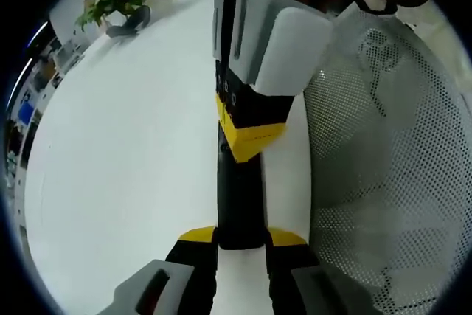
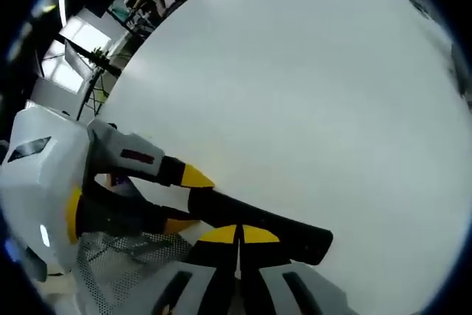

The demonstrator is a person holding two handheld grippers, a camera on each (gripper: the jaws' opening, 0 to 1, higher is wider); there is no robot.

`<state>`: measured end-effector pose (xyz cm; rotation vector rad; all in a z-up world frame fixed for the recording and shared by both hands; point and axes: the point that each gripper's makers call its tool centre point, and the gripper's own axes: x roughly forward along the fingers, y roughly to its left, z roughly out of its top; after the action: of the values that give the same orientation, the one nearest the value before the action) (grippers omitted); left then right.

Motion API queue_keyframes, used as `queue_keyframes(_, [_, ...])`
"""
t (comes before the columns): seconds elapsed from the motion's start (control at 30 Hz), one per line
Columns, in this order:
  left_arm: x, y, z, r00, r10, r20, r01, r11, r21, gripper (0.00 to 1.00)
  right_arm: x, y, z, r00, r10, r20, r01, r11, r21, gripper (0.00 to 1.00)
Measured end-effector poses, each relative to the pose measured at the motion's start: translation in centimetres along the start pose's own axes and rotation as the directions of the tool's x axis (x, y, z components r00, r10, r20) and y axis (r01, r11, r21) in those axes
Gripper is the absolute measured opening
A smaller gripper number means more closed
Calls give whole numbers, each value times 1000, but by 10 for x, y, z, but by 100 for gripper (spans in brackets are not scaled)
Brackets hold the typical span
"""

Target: Press the specified remote control buttons in sequence, fully releasing each button before pressing the next.

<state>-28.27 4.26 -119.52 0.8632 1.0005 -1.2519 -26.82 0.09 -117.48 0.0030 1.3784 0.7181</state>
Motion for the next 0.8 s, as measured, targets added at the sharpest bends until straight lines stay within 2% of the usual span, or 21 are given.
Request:
queue_keyframes(0.27, [0,-1,0,1000,10,3,-10,1000,-6,25,6,-1,-7,1000,-7,-11,7,1000,14,0])
queue_keyframes(0.57, [0,-1,0,1000,12,11,-12,1000,-12,25,10,-6,-4,1000,-16,-17,16,999,31,0])
queue_keyframes(0.8, [0,0,0,1000,7,6,-7,1000,-14,25,11,-5,-3,998,-33,-60,35,999,32,0])
